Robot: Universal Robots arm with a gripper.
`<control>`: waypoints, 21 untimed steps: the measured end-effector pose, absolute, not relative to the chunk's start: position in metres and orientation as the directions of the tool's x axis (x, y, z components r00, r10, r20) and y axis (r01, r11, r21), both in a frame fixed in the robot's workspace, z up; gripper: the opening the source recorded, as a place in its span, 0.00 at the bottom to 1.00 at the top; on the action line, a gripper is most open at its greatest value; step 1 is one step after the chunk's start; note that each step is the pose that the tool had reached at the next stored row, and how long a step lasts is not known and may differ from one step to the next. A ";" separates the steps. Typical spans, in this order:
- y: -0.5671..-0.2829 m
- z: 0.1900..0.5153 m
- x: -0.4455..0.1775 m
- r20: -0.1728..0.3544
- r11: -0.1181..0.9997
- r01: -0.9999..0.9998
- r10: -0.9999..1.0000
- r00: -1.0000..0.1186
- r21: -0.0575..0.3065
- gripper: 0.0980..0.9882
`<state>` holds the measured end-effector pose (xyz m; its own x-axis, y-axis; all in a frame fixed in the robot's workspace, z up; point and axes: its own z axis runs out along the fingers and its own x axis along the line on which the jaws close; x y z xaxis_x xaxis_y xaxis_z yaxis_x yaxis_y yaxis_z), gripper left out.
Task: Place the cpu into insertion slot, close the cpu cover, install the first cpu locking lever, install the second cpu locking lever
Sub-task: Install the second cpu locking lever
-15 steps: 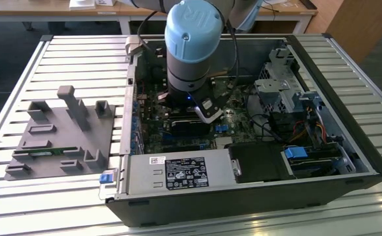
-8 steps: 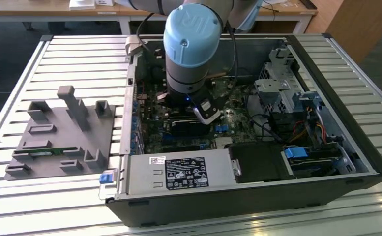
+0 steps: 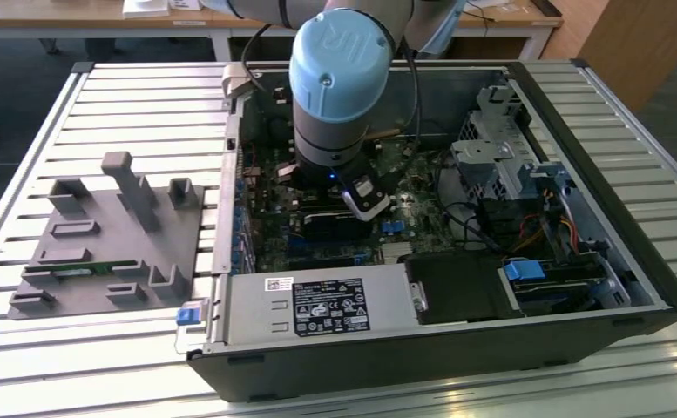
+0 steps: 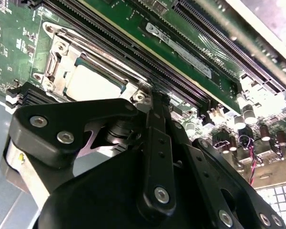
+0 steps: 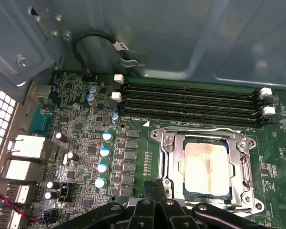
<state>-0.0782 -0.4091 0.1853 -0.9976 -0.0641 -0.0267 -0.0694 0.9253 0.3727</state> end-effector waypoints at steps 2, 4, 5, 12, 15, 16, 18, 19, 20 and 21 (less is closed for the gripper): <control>-0.409 0.186 -0.078 -0.027 0.925 -0.069 -0.064 -0.998 0.372 0.01; -0.409 0.189 -0.078 -0.027 0.926 -0.069 -0.064 -0.998 0.372 0.01; -0.409 0.192 -0.078 -0.027 0.926 -0.069 -0.064 -0.998 0.372 0.01; -0.409 0.207 -0.078 -0.027 0.926 -0.069 -0.064 -0.998 0.372 0.01; -0.409 0.211 -0.078 -0.027 0.926 -0.069 -0.064 -0.998 0.372 0.01; -0.409 0.213 -0.078 -0.027 0.926 -0.069 -0.064 -0.998 0.372 0.01; -0.409 0.216 -0.078 -0.027 0.926 -0.069 -0.064 -0.998 0.372 0.01; -0.409 0.217 -0.078 -0.027 0.926 -0.069 -0.064 -0.998 0.372 0.01; -0.409 0.217 -0.078 -0.027 0.925 -0.069 -0.064 -0.998 0.372 0.01; -0.409 0.217 -0.078 -0.027 0.925 -0.069 -0.064 -0.998 0.372 0.01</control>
